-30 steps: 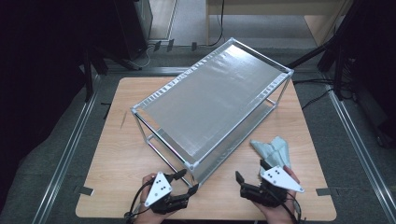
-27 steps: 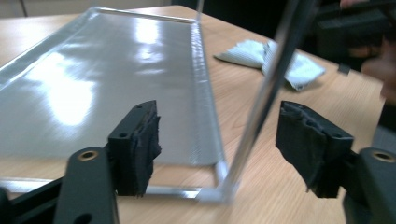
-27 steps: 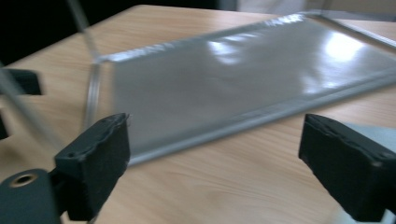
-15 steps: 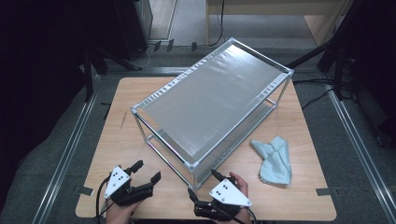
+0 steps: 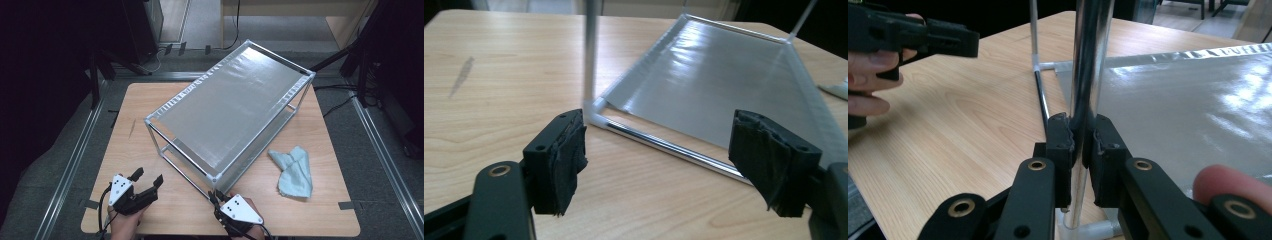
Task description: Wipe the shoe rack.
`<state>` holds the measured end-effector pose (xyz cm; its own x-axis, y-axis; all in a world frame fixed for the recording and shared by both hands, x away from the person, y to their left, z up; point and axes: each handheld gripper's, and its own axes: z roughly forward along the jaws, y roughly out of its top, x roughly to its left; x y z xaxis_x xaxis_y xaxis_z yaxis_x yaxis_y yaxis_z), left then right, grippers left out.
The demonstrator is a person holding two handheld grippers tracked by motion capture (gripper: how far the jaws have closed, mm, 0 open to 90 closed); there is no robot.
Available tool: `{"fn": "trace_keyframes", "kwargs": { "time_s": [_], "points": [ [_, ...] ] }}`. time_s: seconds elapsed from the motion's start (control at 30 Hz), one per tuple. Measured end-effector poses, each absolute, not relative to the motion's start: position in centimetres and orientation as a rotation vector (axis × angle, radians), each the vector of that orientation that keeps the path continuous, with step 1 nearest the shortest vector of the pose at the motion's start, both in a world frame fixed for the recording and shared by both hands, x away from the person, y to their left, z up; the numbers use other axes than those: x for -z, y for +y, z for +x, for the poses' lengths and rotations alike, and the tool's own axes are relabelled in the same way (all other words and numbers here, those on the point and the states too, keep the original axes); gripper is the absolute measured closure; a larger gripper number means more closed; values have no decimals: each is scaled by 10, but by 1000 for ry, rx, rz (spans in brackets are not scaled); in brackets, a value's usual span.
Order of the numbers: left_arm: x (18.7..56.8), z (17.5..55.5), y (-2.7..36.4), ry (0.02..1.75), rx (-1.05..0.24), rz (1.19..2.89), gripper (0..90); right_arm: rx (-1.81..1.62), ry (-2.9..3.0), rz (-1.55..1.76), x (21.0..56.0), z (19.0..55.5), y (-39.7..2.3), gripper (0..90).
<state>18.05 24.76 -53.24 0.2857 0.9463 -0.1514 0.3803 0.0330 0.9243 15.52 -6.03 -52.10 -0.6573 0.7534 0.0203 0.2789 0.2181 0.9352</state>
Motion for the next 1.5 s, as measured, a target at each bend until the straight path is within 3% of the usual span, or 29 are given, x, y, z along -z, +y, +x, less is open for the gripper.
{"fn": "trace_keyframes", "kwargs": {
  "time_s": [0.17,0.23,0.47,0.57,0.83,0.97,1.5],
  "points": [
    [534,194,237,1307,-747,1551,249,-1428,2045,957,521,150,-77,816],
    [533,201,233,1316,-772,1550,315,-1418,2031,959,521,147,-85,814],
    [530,220,221,1263,-792,1540,387,-1419,2053,955,520,140,-113,816],
    [529,225,213,1228,-805,1552,453,-1413,2058,948,520,138,-117,815],
    [530,227,214,1200,-821,1567,753,-1416,2090,928,518,138,-129,816],
    [531,226,218,1149,-801,1597,820,-1405,2091,936,517,141,-131,816],
    [530,173,218,1069,-746,1661,826,-1333,1980,1095,515,179,-159,815]
  ]
}}
